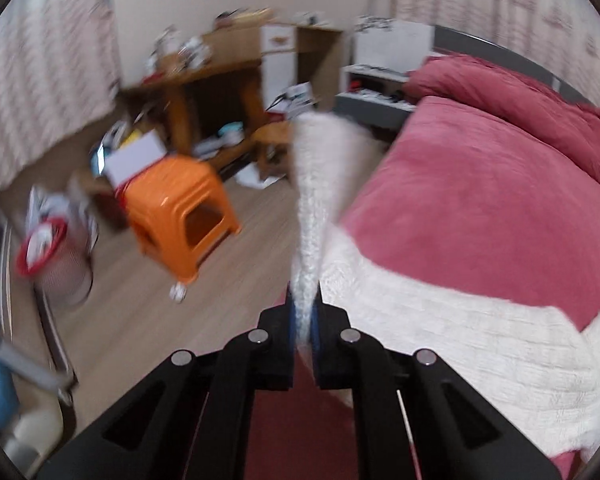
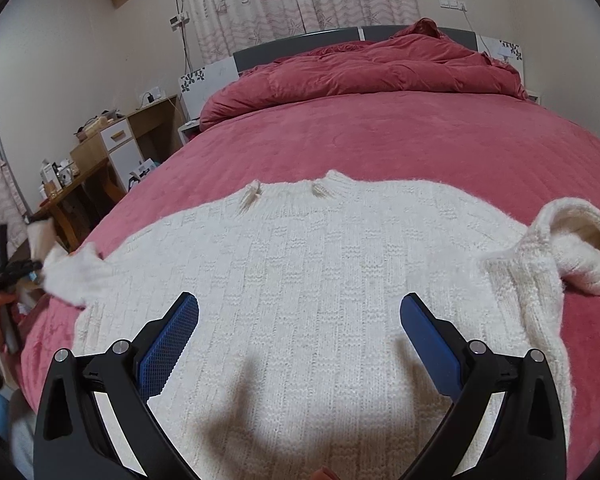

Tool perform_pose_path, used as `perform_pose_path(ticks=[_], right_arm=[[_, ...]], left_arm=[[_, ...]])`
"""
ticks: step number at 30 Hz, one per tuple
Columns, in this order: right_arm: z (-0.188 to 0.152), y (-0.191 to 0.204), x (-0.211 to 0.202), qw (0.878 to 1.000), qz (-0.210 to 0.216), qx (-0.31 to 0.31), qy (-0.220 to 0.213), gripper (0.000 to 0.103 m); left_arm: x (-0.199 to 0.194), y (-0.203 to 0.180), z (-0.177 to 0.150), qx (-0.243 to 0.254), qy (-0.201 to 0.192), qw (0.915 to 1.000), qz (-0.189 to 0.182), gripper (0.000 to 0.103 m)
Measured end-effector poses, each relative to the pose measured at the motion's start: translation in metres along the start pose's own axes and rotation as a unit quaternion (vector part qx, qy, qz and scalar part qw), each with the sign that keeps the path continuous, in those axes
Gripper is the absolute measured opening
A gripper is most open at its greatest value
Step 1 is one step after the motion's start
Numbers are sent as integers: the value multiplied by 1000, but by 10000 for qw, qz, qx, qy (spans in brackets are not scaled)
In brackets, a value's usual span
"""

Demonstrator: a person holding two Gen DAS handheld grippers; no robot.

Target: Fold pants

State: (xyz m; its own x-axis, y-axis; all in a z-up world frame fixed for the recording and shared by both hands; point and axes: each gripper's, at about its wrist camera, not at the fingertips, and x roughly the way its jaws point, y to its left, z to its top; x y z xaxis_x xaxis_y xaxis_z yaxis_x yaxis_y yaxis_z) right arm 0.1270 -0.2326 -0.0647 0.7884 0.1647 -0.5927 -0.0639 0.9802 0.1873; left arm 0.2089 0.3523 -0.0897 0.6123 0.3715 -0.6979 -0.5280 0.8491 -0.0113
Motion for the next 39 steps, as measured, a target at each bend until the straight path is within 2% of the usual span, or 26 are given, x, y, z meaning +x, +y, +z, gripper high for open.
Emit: perform_pose_path(ticks=[4,11,13,14,15,16,17,20,23,25,27,29,31,32,33,36,39], right_arm=[[-2,-1,-1,9999,-89,-88,14,100],[-8,-13,0,9996,-111,26,244,100],[-8,-20,-2,9995,-88,182,260,100],[-7,-25,-4,9993,-88,286,242,100],[-7,-29,-5,9990,-97,363,227,100],[-7,-34,-8,9984,-90,518,193,100],[-6,-40,-10,9977,-82,655,167,100],[-5,-63,-20,9936,-132,1122,52,100],[-5,-92,-36,9859,-243,1645,-155,100],[-8,-110,-49,9785,-370,2002,-327,100],[-11,-127,-60,9707,-506,2300,-477,100],[-15,-147,-73,9606,-675,2623,-622,100],[-20,-166,-81,9493,-757,2971,-694,100],[-20,-174,-83,9459,-762,3074,-713,100],[-22,-180,-85,9421,-772,3180,-727,100],[-23,-195,-90,9344,-903,3357,-771,100],[-17,-214,-94,9285,-1028,3487,-765,100]], left_arm=[[10,42,-17,-876,238,9958,-138,5],[-7,48,-36,-1054,204,9940,-222,6],[-17,40,-43,-943,242,9951,-156,12],[-24,40,-47,-979,165,9950,49,29],[-34,43,-49,-1044,58,9943,219,62],[-44,45,-52,-1161,-102,9926,334,70],[-58,47,-56,-1367,-369,9891,397,74],[-78,38,-63,-1490,-663,9862,303,74],[-99,4,-74,-1127,-939,9891,-122,74],[-113,-33,-82,-665,-1083,9906,-511,76],[-127,-75,-94,-175,-1124,9879,-1052,85],[-134,-112,-102,214,-1055,9826,-1516,86],[-139,-155,-114,618,-898,9746,-1957,87],[-140,-173,-119,769,-780,9711,-2122,91],[-138,-196,-126,956,-548,9665,-2319,93],[-131,-249,-144,1363,25,9537,-2682,95],[-123,-282,-157,1544,241,9431,-2935,98]])
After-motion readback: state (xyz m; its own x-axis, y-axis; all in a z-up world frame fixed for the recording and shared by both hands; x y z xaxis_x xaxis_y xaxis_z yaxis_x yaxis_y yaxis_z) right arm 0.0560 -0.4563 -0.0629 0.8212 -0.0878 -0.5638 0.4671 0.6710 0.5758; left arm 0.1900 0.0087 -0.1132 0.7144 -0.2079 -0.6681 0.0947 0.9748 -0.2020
